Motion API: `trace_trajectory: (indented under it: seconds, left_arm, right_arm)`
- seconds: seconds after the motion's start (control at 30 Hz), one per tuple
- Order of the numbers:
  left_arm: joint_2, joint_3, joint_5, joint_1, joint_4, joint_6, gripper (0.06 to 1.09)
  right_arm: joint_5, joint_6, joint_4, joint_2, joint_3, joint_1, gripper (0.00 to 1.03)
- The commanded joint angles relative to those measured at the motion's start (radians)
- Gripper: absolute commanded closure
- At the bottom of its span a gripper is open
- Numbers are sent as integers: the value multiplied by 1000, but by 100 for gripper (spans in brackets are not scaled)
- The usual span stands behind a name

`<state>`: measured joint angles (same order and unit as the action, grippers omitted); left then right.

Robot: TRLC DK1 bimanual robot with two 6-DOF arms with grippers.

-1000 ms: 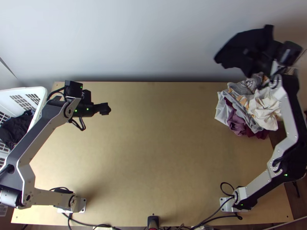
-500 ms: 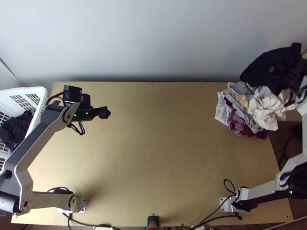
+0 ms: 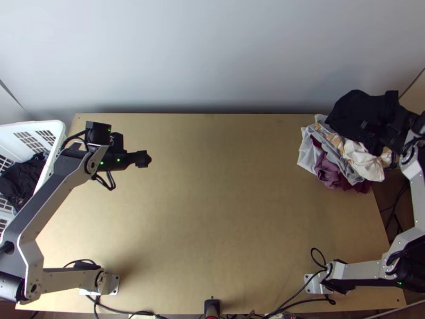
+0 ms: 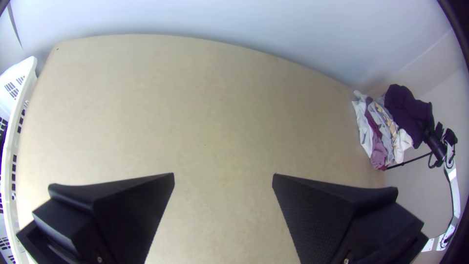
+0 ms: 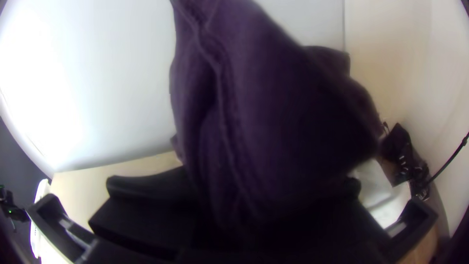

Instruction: Fold the t-shirt

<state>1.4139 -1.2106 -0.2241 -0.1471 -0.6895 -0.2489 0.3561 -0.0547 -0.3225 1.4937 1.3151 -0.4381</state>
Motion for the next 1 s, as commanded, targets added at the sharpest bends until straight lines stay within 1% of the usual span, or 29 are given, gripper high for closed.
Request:
trace_trajectory:
  seconds: [0.0,0.2,0.37,0.63,0.97]
  left_arm:
    - [-10,13,-1,18,1,17,11]
    - [-21,22,-8,23,-1,22,11]
    - [-32,31,-8,30,-1,30,11]
    - [-32,28,-9,29,-1,25,11]
    - [-44,28,-9,44,-1,26,11]
  right_arm:
    - [0,44,40,10,-148,9,100]
    - [0,44,108,62,-205,-10,100]
    - [0,42,145,74,-197,-34,100]
    - [1,35,145,88,-152,-70,100]
    - [1,33,132,-26,-211,-24,100]
